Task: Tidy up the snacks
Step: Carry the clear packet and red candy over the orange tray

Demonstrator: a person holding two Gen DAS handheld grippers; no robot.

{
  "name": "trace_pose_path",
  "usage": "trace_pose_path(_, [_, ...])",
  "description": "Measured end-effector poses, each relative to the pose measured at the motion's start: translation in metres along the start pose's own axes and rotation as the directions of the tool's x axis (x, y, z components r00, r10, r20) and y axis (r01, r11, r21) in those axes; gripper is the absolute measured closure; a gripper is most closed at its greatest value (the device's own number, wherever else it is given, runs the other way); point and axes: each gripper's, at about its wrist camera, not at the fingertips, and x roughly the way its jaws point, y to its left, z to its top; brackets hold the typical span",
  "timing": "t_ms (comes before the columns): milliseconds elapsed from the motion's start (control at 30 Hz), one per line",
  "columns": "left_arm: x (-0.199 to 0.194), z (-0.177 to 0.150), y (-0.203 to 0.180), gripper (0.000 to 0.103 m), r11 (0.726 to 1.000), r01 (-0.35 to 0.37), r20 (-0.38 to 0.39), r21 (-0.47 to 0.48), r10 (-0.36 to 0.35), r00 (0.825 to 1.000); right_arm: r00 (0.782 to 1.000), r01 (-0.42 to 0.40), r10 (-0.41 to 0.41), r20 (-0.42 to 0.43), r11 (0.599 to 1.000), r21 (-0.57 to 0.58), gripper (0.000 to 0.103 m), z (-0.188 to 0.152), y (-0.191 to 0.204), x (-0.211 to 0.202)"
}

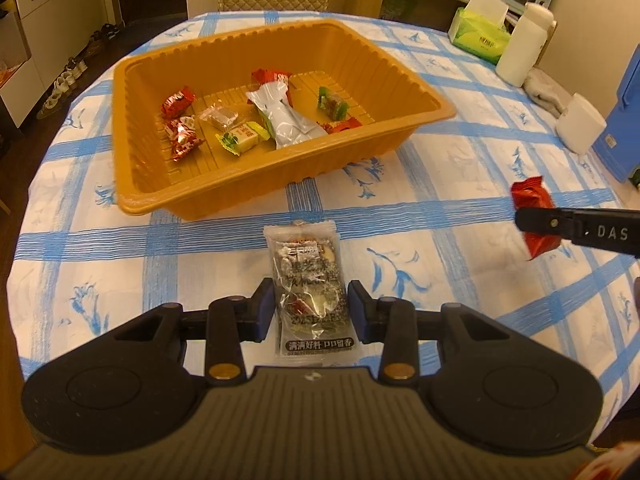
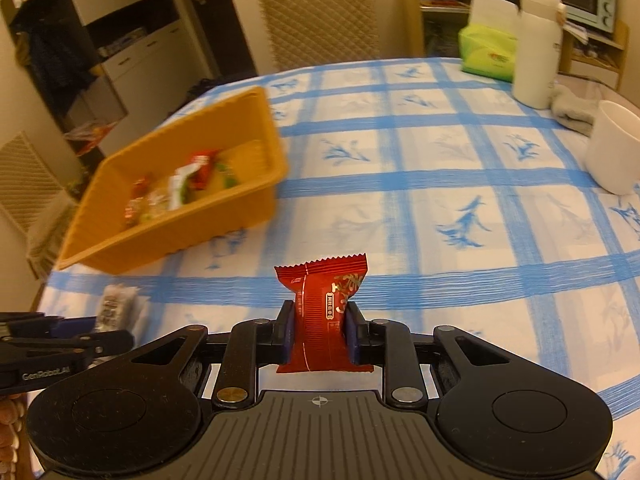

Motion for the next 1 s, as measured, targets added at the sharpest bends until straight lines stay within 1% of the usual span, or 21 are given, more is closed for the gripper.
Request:
trace_pose_path(267, [-0.04,0.005,0.011,0.067,1.0,0.009,0.06,-0.023,-0.008,0.998,0.994,-0.106,0.106,0.004,0.992,-0.065,0.078,0.005,0.039,-0.011])
trace_pose_path(500, [-0.062,0.025,0.027,0.067,0.999,-0.001,0.122,-0.037,0.006,0.993,0.985,-0.167,0.17,0.018,0.979,-0.121,0.078,0.022,0.075,-0.006])
trace_pose_path(700, [-0.062,0.049,0.042,0.067,0.999,-0.011,0.162,-0.045,0.018,0.987,0.98,-0.188,0.195,0.034,0.972,-0.143,0.078,0.042,0.095,0.004])
trace_pose_path(1000, [-0.044,0.081,0.059,0.067,0.999,-0.014,0.178,-0.043,0.021,0.984,0.98,-0.182,0.192,0.056,0.973,-0.141,0.078,0.072,0.11,0.023])
